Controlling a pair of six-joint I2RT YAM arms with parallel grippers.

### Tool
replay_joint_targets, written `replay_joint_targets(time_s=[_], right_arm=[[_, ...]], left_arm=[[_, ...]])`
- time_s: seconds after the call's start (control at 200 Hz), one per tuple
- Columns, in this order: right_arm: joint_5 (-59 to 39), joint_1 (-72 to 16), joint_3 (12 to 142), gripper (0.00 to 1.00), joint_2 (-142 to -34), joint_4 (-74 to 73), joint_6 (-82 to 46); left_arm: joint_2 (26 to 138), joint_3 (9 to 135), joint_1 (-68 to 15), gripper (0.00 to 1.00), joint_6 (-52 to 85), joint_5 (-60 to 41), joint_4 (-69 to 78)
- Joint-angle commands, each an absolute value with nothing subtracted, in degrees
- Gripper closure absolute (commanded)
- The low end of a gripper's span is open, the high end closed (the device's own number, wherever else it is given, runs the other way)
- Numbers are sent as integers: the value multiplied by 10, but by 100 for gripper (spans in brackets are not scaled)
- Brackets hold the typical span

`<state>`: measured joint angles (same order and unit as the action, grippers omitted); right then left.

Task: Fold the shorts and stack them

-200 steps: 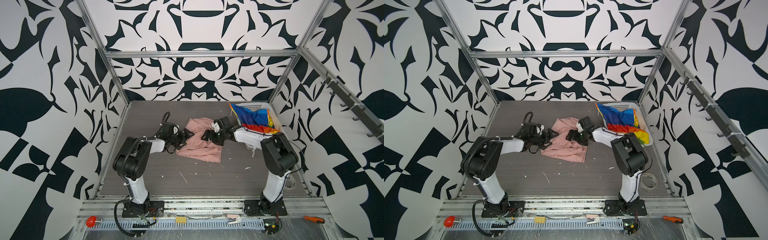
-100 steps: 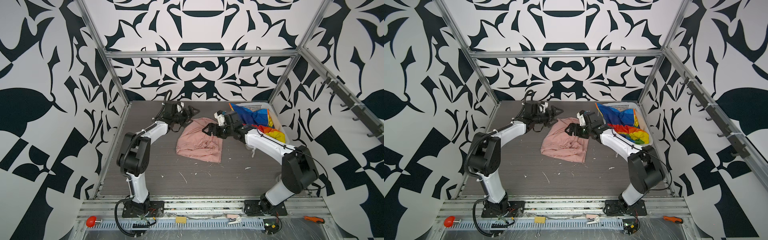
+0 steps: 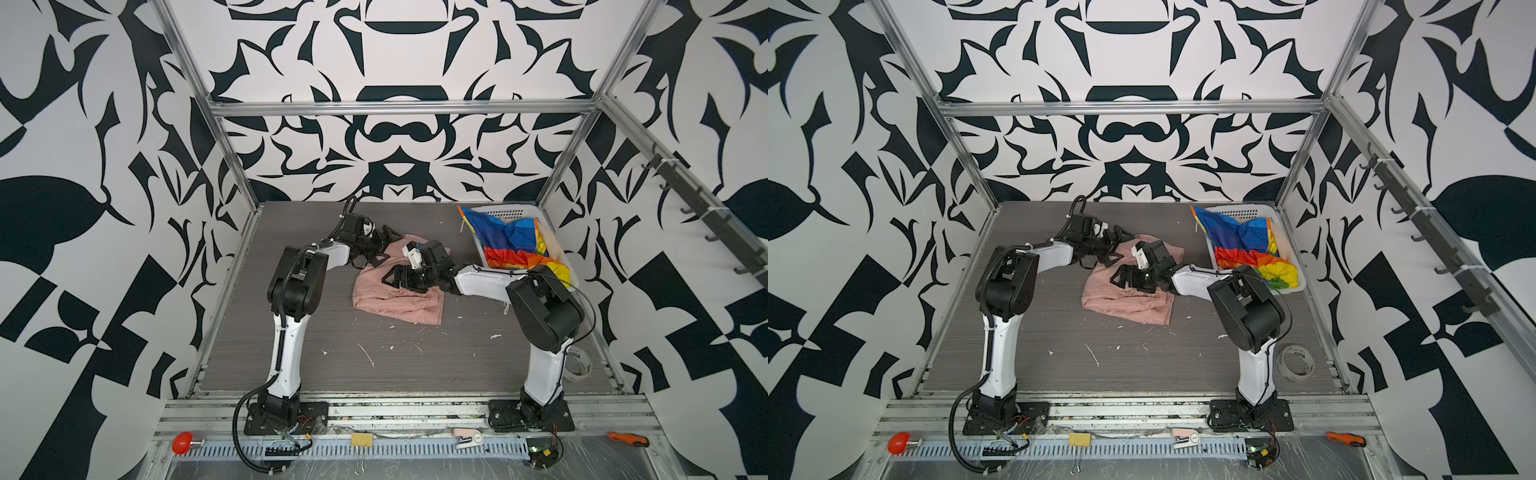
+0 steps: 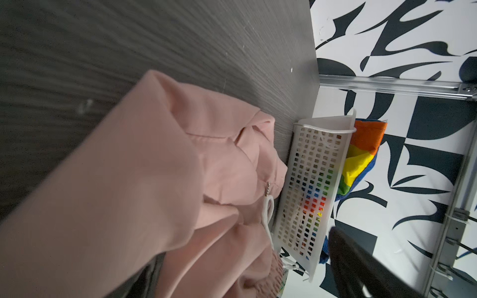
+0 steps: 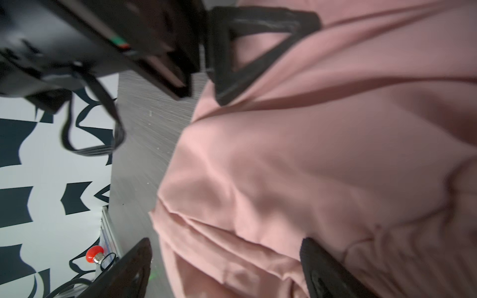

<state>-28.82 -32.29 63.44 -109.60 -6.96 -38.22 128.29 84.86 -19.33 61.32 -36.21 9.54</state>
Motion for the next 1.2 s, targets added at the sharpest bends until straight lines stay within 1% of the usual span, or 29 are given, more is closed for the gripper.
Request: replay_joint_targets(time_s=[0.0,0.17,0.375,0.475,0.605,0.7,0.755,0.825,0.95,1.08,1.195], right_arm=[[-283,-290,603,8,-1087,-43,-355],[-300,-264,534,8,-1074,-54,-349],[-287,-254,513,8,-1034,-6,-314],[-288,-234,495,8,-1001,8,-307],[-297,-210,482,8,-951,30,-301],[-289,-202,493,8,-907,64,-291],[-278,-198,503,6,-883,83,-286],[-261,-194,517,1,-864,113,-278],[-258,-185,545,1,-855,159,-259],[-259,-182,555,1,-853,169,-253],[-263,-183,560,1,-860,172,-253]], left_arm=[[1319,858,-161,1,597,-331,76],[1355,883,-149,1,569,-320,42],[1356,875,-139,1,563,-320,49],[1328,882,-120,1,534,-319,18],[1275,900,-103,1,505,-341,-14],[1218,910,-104,1,454,-324,-69],[1189,911,-105,1,422,-313,-111],[1157,895,-104,1,389,-305,-155],[1107,847,-101,1,327,-267,-229],[1065,764,-88,1,325,-283,-221],[1056,730,-87,1,314,-284,-233]])
